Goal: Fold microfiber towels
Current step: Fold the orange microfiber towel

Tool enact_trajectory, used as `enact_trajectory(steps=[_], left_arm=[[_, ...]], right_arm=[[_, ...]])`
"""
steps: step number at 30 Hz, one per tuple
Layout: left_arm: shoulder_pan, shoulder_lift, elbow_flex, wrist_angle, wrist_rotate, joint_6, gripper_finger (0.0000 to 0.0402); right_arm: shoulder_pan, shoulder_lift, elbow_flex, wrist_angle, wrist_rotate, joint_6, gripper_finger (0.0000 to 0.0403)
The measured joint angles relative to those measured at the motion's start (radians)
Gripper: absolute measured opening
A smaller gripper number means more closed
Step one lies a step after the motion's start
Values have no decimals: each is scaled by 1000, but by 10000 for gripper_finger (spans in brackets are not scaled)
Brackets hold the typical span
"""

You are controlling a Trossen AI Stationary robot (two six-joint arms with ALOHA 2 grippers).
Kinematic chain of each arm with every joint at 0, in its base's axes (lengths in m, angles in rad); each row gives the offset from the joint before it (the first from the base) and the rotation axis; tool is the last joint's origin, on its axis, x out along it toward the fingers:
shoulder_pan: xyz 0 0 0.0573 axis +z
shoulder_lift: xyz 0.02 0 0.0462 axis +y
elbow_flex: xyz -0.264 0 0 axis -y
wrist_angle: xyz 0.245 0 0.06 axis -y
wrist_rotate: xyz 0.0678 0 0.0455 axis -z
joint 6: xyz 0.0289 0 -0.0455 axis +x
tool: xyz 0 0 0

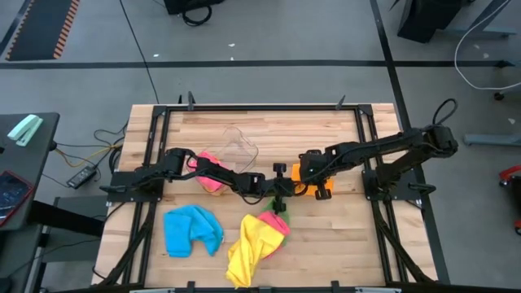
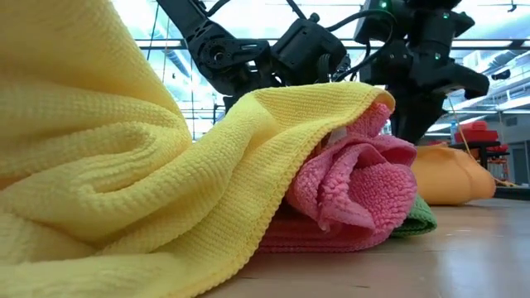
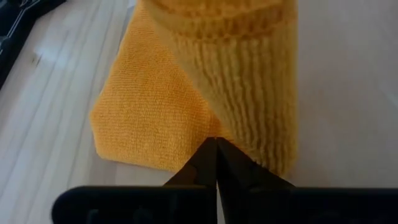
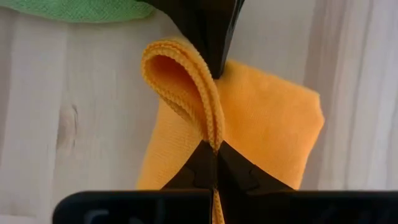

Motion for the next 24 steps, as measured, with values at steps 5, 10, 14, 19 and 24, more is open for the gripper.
enact_trajectory(steps=[5,10,14,19,24], left_arm=[[-1,1,0,-2,1,-13,29],[-1,1,0,-3,2,-13,32],[-1,1,0,-5,2,-13,24],[-1,1,0,-11,3,-16,21],[-5,1,0,-13,-2,5,22]], right_arm=[[-75,-1,-9,31,8,-119,10],[-169,-1,-17,89,8,-186,10],[-224,16,-18,102,-39,-207,10],[-236,85,-39,130,-74,-207,10],[-203,132,-40,149,-65,-215,10]])
